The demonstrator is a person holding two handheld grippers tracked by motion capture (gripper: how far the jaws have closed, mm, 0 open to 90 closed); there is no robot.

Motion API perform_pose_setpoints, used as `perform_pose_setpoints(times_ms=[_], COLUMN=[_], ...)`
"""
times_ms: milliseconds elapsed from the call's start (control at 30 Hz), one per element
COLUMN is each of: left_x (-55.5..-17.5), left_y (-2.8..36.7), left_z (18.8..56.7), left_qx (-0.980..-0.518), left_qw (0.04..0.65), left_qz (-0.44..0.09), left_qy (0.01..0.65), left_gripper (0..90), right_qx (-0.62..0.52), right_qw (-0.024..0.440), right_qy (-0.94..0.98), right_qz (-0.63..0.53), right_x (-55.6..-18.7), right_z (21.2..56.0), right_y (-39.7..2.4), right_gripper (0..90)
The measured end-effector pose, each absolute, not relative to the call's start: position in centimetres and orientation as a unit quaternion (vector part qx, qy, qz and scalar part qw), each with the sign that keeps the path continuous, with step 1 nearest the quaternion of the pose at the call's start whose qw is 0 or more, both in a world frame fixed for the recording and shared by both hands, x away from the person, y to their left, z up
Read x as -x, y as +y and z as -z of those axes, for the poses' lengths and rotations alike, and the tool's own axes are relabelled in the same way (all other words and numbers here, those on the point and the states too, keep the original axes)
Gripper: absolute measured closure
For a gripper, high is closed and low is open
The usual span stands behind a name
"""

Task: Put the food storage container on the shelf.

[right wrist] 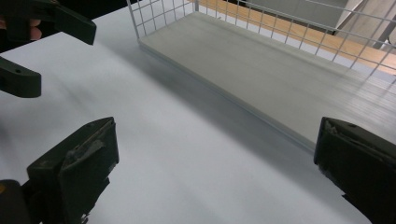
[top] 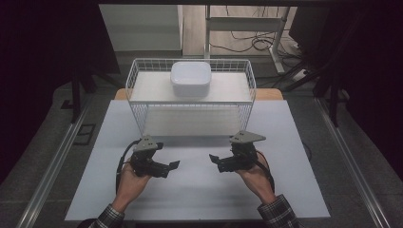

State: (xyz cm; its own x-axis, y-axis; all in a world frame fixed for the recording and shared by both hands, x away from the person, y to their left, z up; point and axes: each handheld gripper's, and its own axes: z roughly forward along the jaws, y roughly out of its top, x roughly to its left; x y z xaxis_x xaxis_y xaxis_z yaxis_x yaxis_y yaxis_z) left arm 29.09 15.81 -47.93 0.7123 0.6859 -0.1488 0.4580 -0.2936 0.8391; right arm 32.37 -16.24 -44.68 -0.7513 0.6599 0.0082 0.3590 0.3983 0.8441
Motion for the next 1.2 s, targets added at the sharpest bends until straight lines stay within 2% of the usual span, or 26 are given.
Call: perform_pose_setpoints(times_ms=[833,1200], left_x=[-26.5,-24.8], left_y=[18.6,20.3], left_z=[50.6,51.6], left_qx=[-0.786,-0.794], left_qw=[0.457,0.428], left_qz=[-0.108,-0.120], left_qy=[0.402,0.415], left_gripper=[3.3,1.6], right_qx=[-0.336,-0.353], right_qw=[0.181,0.180], right_qy=[0.819,0.819], right_qz=[-0.428,-0.415], right_x=[-30.1,-29.0], right_z=[47.2,48.0], right_y=[-20.1,-22.0], right_gripper=[0.0,0.0])
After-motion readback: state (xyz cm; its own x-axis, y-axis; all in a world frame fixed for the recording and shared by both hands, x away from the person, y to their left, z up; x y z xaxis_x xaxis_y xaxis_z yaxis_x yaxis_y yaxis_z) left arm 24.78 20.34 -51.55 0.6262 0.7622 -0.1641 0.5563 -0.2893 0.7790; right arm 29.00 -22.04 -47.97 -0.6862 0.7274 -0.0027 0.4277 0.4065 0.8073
